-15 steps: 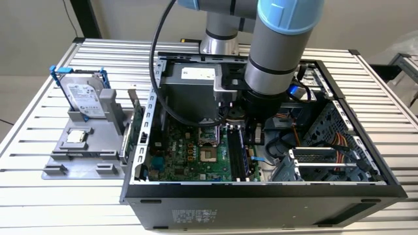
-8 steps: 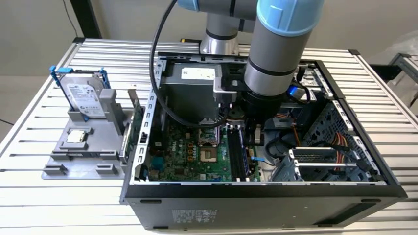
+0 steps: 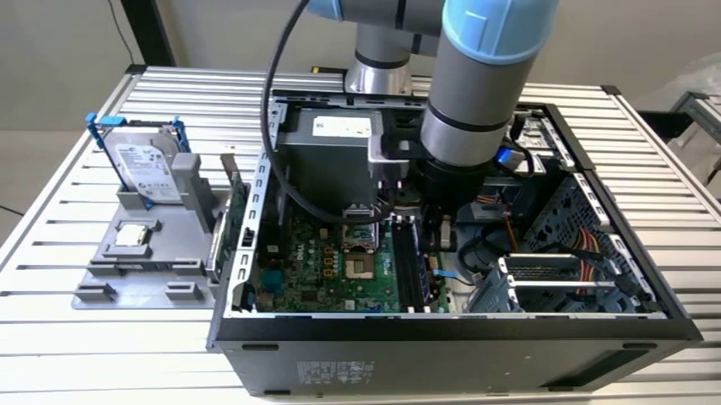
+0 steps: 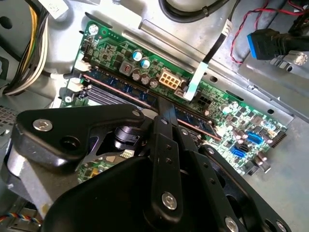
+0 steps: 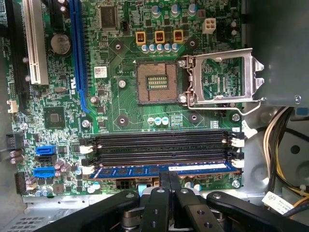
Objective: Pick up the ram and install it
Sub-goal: 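Press down the ram until it locks into place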
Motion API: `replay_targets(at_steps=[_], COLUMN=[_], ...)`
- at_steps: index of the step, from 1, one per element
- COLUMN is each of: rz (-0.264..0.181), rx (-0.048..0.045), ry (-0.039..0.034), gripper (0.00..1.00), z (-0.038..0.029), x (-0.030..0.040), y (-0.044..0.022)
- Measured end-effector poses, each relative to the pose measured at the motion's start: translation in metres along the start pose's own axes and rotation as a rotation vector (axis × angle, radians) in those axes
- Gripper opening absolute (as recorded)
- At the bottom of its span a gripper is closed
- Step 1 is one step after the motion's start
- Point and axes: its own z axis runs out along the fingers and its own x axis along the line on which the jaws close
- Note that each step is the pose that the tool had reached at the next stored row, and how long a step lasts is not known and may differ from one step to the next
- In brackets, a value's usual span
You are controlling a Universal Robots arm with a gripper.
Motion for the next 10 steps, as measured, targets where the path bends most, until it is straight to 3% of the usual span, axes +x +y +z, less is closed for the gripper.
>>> replay_targets(at_steps=[6, 10], rz=[-0.012, -0.012], rx=[0.0001, 0.0002], ry=[-0.0002, -0.0005], gripper=[0.00, 0.00], z=[0.0012, 0.0056], x=[0.0001, 0.0000], y=[0.0005, 0.0006])
